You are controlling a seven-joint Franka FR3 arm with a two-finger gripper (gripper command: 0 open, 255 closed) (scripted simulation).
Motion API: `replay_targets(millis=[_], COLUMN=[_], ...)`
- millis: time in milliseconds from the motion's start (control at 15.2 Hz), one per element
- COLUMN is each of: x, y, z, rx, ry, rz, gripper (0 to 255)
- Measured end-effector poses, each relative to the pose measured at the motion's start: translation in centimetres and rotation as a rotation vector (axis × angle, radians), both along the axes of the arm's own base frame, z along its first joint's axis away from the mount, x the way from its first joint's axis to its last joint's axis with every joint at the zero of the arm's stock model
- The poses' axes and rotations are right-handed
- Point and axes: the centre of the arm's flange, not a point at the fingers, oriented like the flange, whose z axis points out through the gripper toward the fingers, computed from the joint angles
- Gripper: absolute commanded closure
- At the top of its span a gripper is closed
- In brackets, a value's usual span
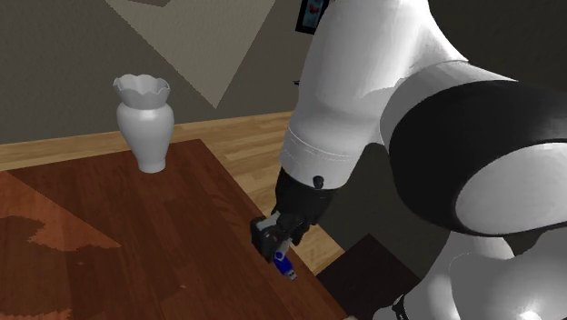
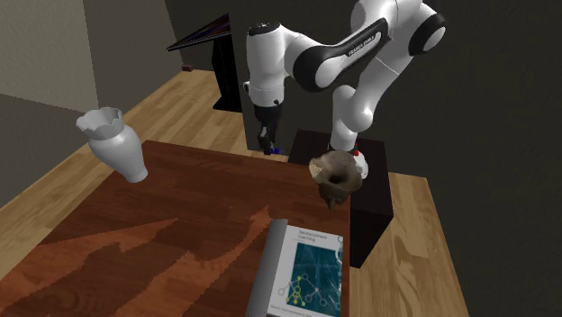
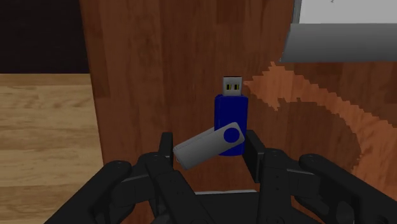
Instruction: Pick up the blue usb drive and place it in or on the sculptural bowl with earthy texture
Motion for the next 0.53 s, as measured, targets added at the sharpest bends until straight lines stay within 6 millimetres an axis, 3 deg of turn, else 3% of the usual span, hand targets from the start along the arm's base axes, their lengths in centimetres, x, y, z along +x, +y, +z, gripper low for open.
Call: replay_targets(millis=[528], x=[-10.2], y=[-2.4], z=[-0.1], rx=[0.000], ry=[0.001], rz=[0.000], gripper=[255])
